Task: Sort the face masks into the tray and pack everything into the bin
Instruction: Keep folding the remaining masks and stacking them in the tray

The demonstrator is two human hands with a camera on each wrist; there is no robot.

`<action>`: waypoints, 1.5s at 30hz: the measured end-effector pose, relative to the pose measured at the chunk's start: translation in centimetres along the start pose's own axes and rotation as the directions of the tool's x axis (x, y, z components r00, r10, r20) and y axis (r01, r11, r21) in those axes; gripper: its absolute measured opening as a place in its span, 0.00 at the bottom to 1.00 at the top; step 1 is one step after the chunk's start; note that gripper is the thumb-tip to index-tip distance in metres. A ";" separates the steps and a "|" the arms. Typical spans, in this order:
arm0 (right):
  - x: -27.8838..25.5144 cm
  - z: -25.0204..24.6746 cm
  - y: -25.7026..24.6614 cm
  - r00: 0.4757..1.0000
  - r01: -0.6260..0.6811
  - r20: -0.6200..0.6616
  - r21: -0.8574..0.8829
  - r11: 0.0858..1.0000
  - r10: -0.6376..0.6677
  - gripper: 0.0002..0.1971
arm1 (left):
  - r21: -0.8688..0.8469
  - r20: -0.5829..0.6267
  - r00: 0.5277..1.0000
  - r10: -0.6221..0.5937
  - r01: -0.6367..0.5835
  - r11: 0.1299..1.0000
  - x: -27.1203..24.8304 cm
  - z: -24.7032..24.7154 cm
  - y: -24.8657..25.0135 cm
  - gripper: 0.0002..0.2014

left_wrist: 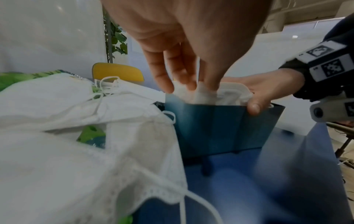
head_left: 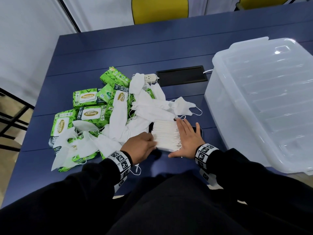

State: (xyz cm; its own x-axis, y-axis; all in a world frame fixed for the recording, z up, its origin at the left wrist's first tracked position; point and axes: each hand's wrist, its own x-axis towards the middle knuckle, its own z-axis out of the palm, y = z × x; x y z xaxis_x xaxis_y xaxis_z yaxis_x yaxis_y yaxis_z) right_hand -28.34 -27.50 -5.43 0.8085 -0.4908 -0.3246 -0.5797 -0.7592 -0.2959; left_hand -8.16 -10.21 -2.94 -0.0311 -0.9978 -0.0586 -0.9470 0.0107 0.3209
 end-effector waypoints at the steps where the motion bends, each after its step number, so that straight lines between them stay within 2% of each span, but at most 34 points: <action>1: 0.1 0.0 -0.2 1.000 -0.009 -0.009 0.014 1.000 0.009 0.79 | -0.011 -0.030 1.000 -0.004 0.003 1.000 -0.3 0.2 -0.2 0.19; 3: 0.3 -0.1 -0.5 1.000 -0.018 -0.014 0.022 1.000 0.018 0.78 | -0.085 -0.062 0.995 -0.079 0.074 0.994 -0.6 0.2 -0.3 0.17; 6: 0.6 0.0 -1.1 1.000 -0.014 -0.012 -0.011 1.000 0.014 0.78 | -0.162 -0.011 0.962 -0.271 0.266 0.950 0.1 -0.5 0.1 0.08; 9: 0.7 0.2 -1.5 1.000 -0.010 -0.018 -0.029 1.000 0.010 0.77 | -0.069 0.102 0.947 -0.304 0.312 0.948 1.3 -1.2 0.2 0.04; 12: 0.7 0.2 -1.1 1.000 0.006 -0.023 -0.028 1.000 -0.007 0.76 | -0.167 0.113 0.942 -0.316 0.331 0.929 1.2 -1.1 -0.8 0.03; 14: 0.3 0.2 -0.6 0.998 0.019 -0.060 -0.002 1.000 -0.019 0.77 | -0.287 0.070 0.942 -0.329 0.335 0.898 0.7 -0.9 -1.4 0.04; 16: -0.2 -0.3 -0.1 0.993 0.014 -0.122 0.052 0.999 -0.008 0.78 | -0.386 0.042 0.915 -0.402 0.386 0.838 0.2 -1.0 -1.3 0.05; 17: -0.5 -0.6 0.2 0.987 0.003 -0.158 0.080 0.997 0.010 0.78 | -0.442 0.034 0.896 -0.442 0.410 0.798 0.1 -1.1 -1.3 0.08; 19: -1.1 -1.5 0.7 0.980 -0.024 -0.194 0.141 0.990 0.052 0.75 | -0.535 0.069 0.863 -0.501 0.456 0.712 0.1 -1.3 -1.2 0.21; 20: -1.4 -2.1 1.0 0.987 -0.051 -0.139 0.172 0.984 0.075 0.72 | -0.548 0.117 0.851 -0.512 0.486 0.681 0.3 -1.3 -1.2 0.29; 22: -1.5 -3.2 1.1 0.987 -0.133 0.107 0.143 0.981 0.118 0.66 | -0.533 0.242 0.832 -0.498 0.544 0.649 0.7 -1.1 -1.2 0.46; 23: -1.3 -3.4 1.1 0.967 -0.160 0.216 0.092 0.983 0.137 0.65 | -0.511 0.300 0.827 -0.476 0.561 0.651 1.0 -0.9 -1.1 0.52; 25: -0.7 -3.0 0.9 0.935 -0.194 0.316 0.065 0.979 0.164 0.67 | -0.466 0.382 0.816 -0.435 0.576 0.672 1.5 -0.8 -0.7 0.59; 27: 0.1 -2.0 0.6 0.920 -0.234 0.344 0.103 0.967 0.186 0.70 | -0.444 0.431 0.802 -0.414 0.588 0.676 2.0 -0.8 -0.1 0.56; 29: 0.8 -0.5 0.3 0.915 -0.278 0.353 0.195 0.941 0.197 0.76 | -0.453 0.432 0.799 -0.419 0.594 0.665 2.5 -1.0 0.5 0.42; 31: 1.4 1.1 0.2 0.935 -0.288 0.298 0.327 0.900 0.191 0.81 | -0.462 0.418 0.803 -0.425 0.590 0.662 2.9 -1.2 0.7 0.33; 34: 2.4 2.2 0.6 0.953 -0.284 0.246 0.508 0.813 0.179 0.83 | -0.443 0.416 0.808 -0.417 0.580 0.683 2.8 -1.1 0.6 0.34; 37: 2.6 1.0 0.8 0.947 -0.301 0.297 0.672 0.677 0.126 0.78 | -0.482 0.422 0.791 -0.444 0.610 0.628 2.5 -1.0 0.2 0.35; 39: 3.1 0.4 1.0 0.932 -0.363 0.310 0.778 0.514 0.189 0.73 | -0.499 0.428 0.791 -0.436 0.610 0.616 2.4 -1.3 -0.1 0.36; 41: 4.2 0.6 1.5 0.894 -0.426 0.358 0.865 0.264 0.270 0.61 | -0.543 0.454 0.788 -0.416 0.615 0.572 2.4 -1.6 -0.3 0.35; 43: 5.2 1.3 2.0 0.819 -0.477 0.439 0.879 0.012 0.371 0.55 | -0.603 0.496 0.760 -0.420 0.649 0.464 2.4 -1.9 -0.3 0.32; 44: 5.6 1.4 1.8 0.780 -0.474 0.456 0.878 -0.071 0.430 0.49 | -0.623 0.513 0.739 -0.436 0.670 0.404 2.5 -1.9 -0.2 0.32; 45: 5.5 0.9 1.2 0.755 -0.470 0.459 0.877 -0.101 0.469 0.41 | -0.631 0.525 0.720 -0.454 0.687 0.360 2.6 -2.0 -0.1 0.31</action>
State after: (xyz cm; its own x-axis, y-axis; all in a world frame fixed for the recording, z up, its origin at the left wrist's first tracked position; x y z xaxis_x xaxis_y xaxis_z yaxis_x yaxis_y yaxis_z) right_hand -24.67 -30.72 -8.39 0.2919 -0.5306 -0.7958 -0.4098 0.6824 -0.6053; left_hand -7.50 -12.95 -1.23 0.2398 -0.6886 -0.6843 -0.1608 -0.7233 0.6715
